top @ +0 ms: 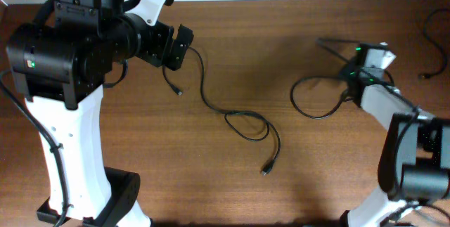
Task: Untangle cables
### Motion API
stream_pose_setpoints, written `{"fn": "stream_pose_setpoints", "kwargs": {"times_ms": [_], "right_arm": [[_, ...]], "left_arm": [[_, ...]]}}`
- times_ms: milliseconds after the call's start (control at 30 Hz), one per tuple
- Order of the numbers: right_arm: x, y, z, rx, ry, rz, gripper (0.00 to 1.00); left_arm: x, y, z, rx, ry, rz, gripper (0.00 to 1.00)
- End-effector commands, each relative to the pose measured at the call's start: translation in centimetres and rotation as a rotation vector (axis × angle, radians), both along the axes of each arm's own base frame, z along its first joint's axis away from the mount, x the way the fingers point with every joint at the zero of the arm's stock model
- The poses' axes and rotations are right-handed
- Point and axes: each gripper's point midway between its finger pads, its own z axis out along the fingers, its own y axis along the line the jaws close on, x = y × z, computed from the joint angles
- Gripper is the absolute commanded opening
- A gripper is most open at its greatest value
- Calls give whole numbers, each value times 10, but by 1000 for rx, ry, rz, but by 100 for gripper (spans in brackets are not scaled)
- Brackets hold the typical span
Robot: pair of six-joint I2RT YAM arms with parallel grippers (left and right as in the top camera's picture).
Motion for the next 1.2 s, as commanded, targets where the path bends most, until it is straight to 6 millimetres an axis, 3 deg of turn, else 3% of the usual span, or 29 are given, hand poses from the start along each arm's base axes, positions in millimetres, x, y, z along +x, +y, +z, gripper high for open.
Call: {"fn": "stream_pose_setpoints", "kwargs": {"times_ms": [0,67,133,200,400,633,767,900,1067,1167], "right_arm": [[4,58,67,37,-73,139,4],[1,83,70,45,-44,195,4],[-6,99,64,94,-15,176,4],[-17,128,55,125,37,235,4],[-41,164,26,99,170,324,4],[-55,206,-5,64,256,439,4],[-60,202,-38,23,332,426,4],[-67,179,-75,-67,424,371,4],[-69,145,-94,-122,477,288,4],[-66,111,-94,-101,484,203,4]], "left_arm": [[-5,1,5,-19,-7,5,99],[-5,1,5,-19,-7,5,99],[-5,1,5,-19,-7,5,98],[-5,1,5,-18,-7,5,99],[-5,1,5,-18,-7,5,99],[-5,0,5,-24,-5,0,99],[-5,-1,5,-24,-5,-1,99],[-5,-1,5,-24,-5,-1,99],[-5,-1,5,-24,-5,-1,99],[-5,-1,5,-24,-5,-1,99]]}}
